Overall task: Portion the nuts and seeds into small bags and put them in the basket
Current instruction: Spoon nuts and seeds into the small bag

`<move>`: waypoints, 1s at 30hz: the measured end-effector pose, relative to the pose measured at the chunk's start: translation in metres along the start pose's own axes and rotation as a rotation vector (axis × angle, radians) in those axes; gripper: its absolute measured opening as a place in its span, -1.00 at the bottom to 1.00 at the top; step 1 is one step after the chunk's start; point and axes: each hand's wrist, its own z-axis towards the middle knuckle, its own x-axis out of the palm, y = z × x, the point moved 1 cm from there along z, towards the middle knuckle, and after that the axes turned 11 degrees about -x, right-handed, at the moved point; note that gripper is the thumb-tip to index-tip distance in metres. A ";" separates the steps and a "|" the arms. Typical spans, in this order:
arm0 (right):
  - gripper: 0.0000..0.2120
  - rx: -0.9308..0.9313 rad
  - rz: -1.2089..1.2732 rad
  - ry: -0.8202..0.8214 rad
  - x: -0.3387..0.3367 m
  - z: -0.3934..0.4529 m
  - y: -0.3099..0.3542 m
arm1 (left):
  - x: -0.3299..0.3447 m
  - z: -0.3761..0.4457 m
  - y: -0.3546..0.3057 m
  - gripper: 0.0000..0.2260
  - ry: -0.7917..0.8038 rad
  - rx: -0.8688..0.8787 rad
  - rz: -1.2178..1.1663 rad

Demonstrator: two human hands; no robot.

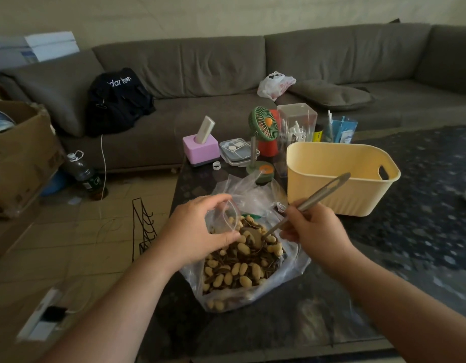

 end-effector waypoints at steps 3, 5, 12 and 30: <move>-0.88 -0.062 -0.065 -0.045 -0.016 0.006 0.015 | 0.004 -0.004 -0.013 -0.28 -0.043 0.077 0.083; -0.89 -0.084 -0.066 -0.066 -0.027 0.010 0.025 | 0.010 -0.006 -0.017 -0.27 -0.039 0.084 0.069; -0.89 -0.154 -0.154 -0.119 -0.040 0.019 0.048 | 0.035 -0.005 -0.013 -0.32 -0.030 -0.069 0.016; -0.84 -0.694 -0.591 0.083 -0.012 0.005 0.080 | 0.056 0.004 -0.013 -0.29 0.001 -0.157 -0.077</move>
